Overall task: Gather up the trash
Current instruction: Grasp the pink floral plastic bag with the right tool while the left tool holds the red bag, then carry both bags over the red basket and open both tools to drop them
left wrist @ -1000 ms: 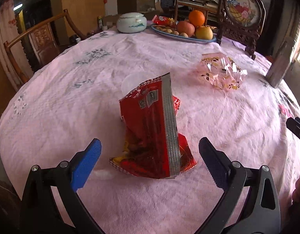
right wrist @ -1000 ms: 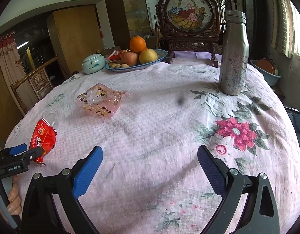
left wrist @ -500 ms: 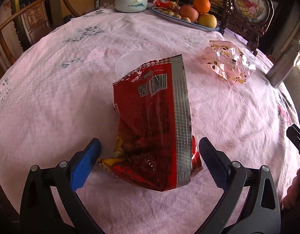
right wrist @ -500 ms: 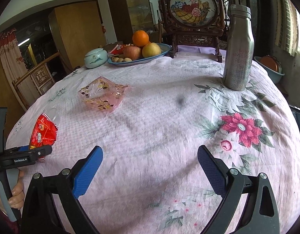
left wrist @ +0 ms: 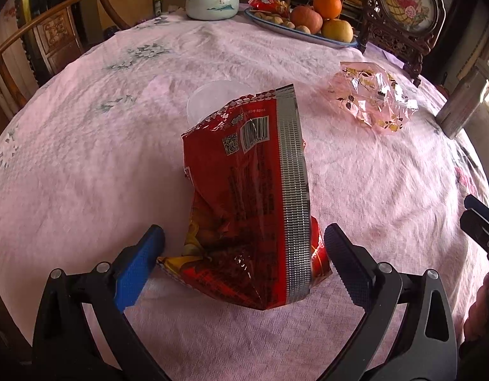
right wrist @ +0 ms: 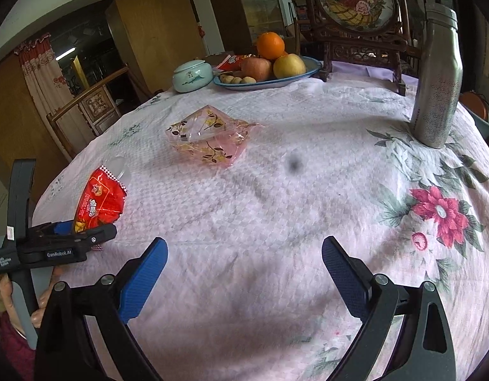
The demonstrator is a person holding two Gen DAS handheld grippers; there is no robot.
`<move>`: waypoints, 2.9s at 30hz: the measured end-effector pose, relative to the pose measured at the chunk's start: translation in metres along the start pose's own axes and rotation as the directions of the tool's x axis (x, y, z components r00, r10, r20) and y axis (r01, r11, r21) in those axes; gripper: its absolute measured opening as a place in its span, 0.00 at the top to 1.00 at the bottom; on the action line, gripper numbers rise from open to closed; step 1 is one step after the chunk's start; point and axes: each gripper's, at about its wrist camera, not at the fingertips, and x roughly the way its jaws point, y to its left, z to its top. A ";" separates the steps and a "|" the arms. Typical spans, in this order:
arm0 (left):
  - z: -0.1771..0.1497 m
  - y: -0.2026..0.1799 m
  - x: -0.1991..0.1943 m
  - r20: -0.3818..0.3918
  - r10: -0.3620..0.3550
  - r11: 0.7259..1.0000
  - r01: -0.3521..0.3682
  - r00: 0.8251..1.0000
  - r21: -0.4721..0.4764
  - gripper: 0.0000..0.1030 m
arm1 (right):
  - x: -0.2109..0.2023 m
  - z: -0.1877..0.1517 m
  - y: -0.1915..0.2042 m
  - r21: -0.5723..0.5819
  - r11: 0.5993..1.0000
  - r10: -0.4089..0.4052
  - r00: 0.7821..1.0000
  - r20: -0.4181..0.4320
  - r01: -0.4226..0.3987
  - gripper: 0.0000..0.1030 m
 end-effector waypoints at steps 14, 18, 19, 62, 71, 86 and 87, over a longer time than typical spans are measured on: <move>-0.001 0.002 -0.003 0.008 -0.022 1.000 0.022 1.000 -0.017 0.06 | 0.102 0.106 0.023 0.174 0.984 0.027 0.999 -0.019 -0.024 0.06; -0.001 0.004 -0.003 0.011 -0.029 0.999 0.030 1.000 -0.027 0.06 | 0.123 0.088 0.007 0.175 0.984 0.043 0.997 -0.059 -0.032 0.28; -0.001 0.005 -0.003 0.014 -0.035 0.999 0.036 0.999 -0.032 0.06 | 0.118 0.088 0.005 0.168 0.985 0.053 0.998 -0.031 -0.047 0.56; -0.074 0.051 -0.141 0.360 0.030 0.990 0.022 0.933 -0.137 0.43 | 0.077 0.083 0.024 0.102 0.990 0.089 0.992 0.087 -0.097 0.64; -0.129 0.111 -0.188 0.397 0.170 0.958 -0.057 0.902 -0.282 0.43 | 0.001 0.080 0.096 -0.065 0.952 0.307 0.934 0.184 -0.301 0.64; -0.257 0.273 -0.184 0.240 0.333 0.773 -0.119 0.912 -0.623 0.42 | -0.011 -0.010 0.212 -0.344 0.856 0.406 0.914 -0.017 -0.387 0.64; -0.265 0.282 -0.180 0.230 0.330 0.762 -0.115 0.915 -0.637 0.40 | -0.011 -0.015 0.215 -0.352 0.854 0.401 0.916 -0.025 -0.383 0.64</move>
